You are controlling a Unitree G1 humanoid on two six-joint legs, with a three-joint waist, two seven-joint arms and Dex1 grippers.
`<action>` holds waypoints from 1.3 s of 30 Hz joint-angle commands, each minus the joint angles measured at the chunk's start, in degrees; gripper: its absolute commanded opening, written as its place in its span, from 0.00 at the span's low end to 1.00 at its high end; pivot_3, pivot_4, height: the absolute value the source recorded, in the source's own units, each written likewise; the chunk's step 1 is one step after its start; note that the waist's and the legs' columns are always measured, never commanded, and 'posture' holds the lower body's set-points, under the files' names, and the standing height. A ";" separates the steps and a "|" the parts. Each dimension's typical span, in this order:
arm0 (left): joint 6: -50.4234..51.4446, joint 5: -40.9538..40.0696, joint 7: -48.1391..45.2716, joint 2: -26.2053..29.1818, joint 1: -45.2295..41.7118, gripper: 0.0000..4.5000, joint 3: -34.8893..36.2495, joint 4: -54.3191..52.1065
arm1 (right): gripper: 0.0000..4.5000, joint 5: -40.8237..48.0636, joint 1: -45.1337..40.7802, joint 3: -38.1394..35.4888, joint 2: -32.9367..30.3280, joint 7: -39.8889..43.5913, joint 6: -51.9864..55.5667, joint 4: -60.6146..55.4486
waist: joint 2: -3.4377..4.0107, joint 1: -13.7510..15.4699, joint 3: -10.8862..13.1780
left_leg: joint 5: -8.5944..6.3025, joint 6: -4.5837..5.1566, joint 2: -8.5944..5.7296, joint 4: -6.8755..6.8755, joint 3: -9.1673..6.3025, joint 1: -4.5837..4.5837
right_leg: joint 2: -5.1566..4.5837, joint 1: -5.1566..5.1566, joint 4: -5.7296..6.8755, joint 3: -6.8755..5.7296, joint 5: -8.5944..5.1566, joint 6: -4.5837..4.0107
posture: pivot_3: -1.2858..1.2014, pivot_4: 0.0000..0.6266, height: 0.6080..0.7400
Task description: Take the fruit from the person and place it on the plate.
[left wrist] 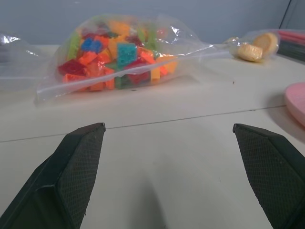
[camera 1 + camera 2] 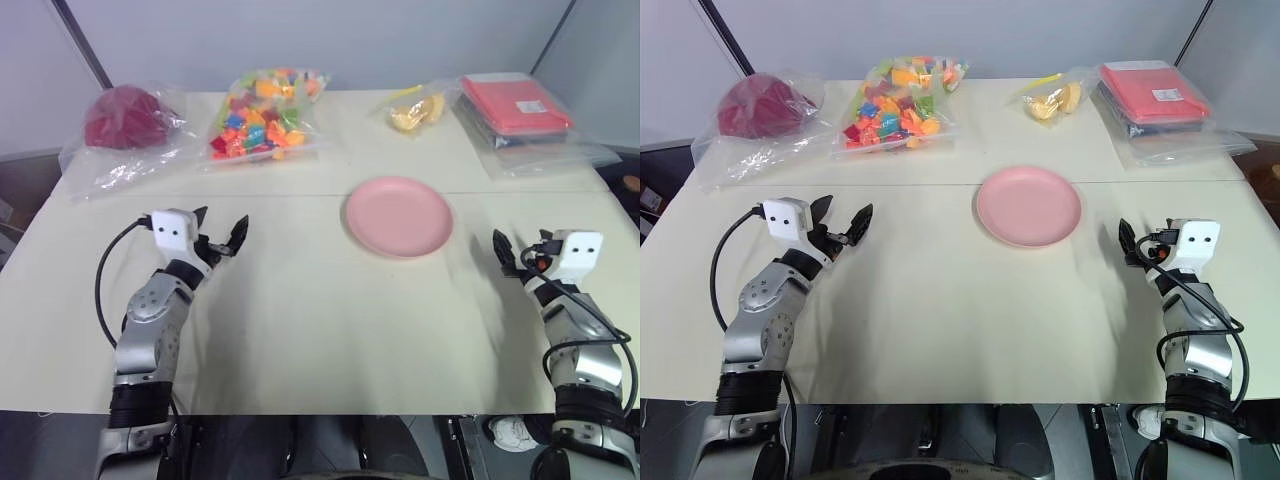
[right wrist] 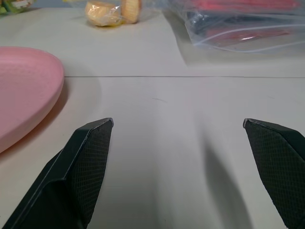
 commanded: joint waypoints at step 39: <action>-2.11 0.17 0.23 0.44 -0.31 1.00 1.24 -0.16 | 0.99 -0.13 -0.73 -0.24 -0.96 -0.29 -0.33 -2.25 | 0.00 0.00 0.00 | 0.00 0.00 0.00 0.02 0.00 0.00 | 0.00 0.01 0.00 0.00 0.00 0.00 | 0.52 0.24 1.00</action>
